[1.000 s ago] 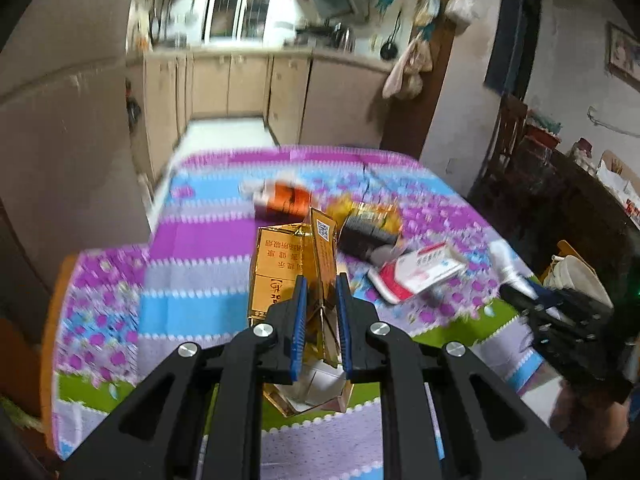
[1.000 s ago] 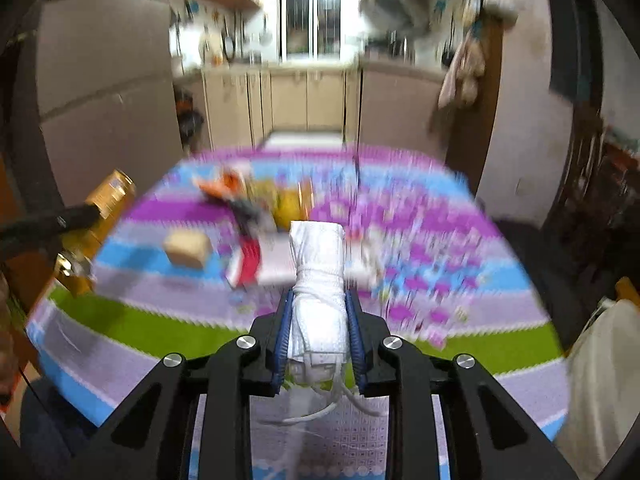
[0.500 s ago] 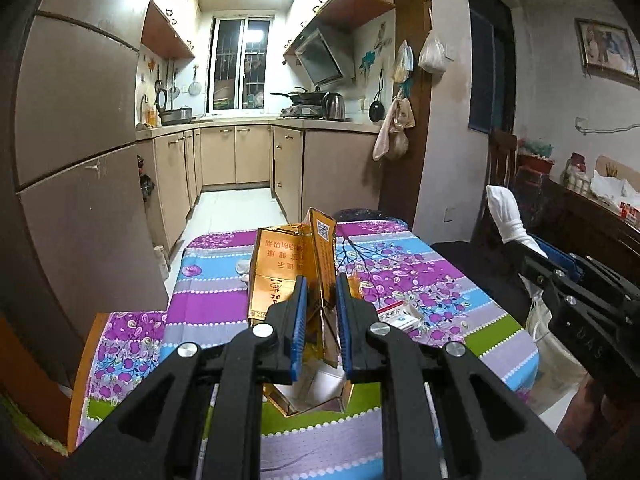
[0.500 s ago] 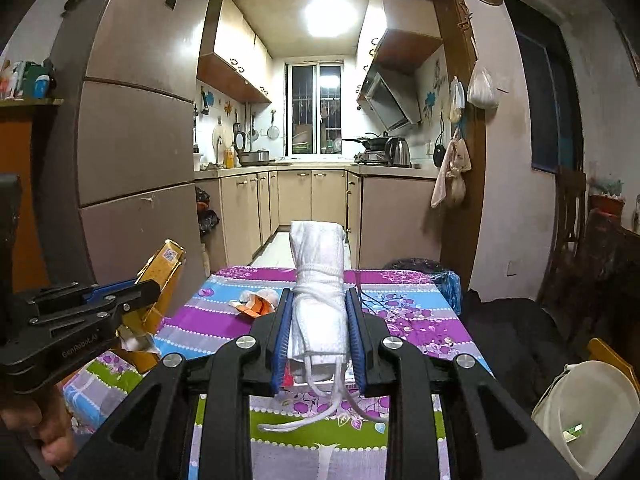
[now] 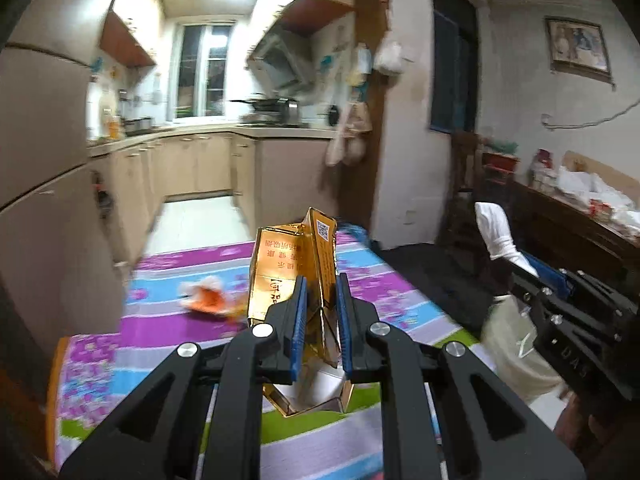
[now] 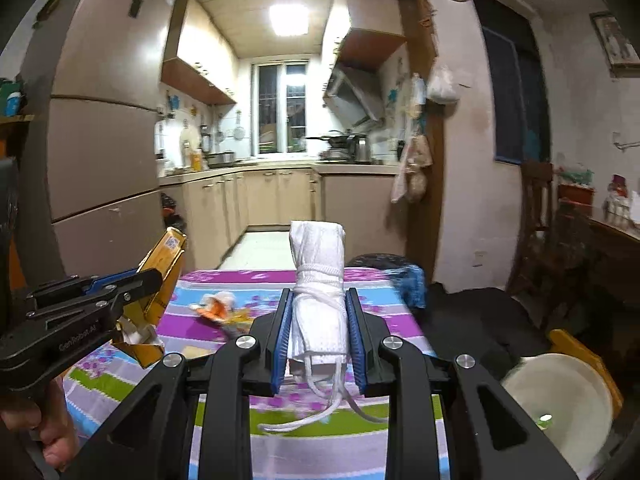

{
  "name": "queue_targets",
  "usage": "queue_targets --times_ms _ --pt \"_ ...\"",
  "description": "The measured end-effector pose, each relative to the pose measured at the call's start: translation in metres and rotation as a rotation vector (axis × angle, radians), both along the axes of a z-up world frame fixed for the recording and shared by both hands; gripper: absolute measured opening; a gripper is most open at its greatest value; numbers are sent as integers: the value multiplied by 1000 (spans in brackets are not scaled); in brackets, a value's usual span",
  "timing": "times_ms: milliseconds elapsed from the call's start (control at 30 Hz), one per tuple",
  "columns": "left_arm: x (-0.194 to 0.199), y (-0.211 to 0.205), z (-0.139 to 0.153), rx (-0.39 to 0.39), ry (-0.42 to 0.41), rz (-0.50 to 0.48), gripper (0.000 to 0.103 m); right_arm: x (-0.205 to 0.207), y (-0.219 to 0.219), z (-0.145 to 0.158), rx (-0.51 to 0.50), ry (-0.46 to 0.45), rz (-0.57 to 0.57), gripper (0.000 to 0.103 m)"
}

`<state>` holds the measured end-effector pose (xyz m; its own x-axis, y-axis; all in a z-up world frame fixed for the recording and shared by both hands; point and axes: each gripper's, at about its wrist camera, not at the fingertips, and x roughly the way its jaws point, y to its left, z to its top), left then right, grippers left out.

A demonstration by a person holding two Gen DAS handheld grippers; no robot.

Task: Collect trash
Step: 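Carry the gold wrapper and white cable over the white bucket with both tools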

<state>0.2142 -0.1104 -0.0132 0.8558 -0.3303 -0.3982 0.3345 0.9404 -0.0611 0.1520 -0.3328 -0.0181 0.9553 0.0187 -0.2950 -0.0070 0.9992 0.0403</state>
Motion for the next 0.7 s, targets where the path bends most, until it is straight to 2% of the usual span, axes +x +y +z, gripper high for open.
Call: queue_targets --times_ms 267,400,500,700 --pt "8 -117 4 5 53 -253 13 -24 -106 9 -10 65 -203 27" --pt "9 -183 -4 30 116 -393 13 -36 -179 4 11 164 -316 27" --pt "14 -239 -15 60 195 -499 13 -41 -233 -3 47 249 -384 27" --pt "28 -314 -49 126 355 -596 13 -36 -323 -30 117 434 -433 27"
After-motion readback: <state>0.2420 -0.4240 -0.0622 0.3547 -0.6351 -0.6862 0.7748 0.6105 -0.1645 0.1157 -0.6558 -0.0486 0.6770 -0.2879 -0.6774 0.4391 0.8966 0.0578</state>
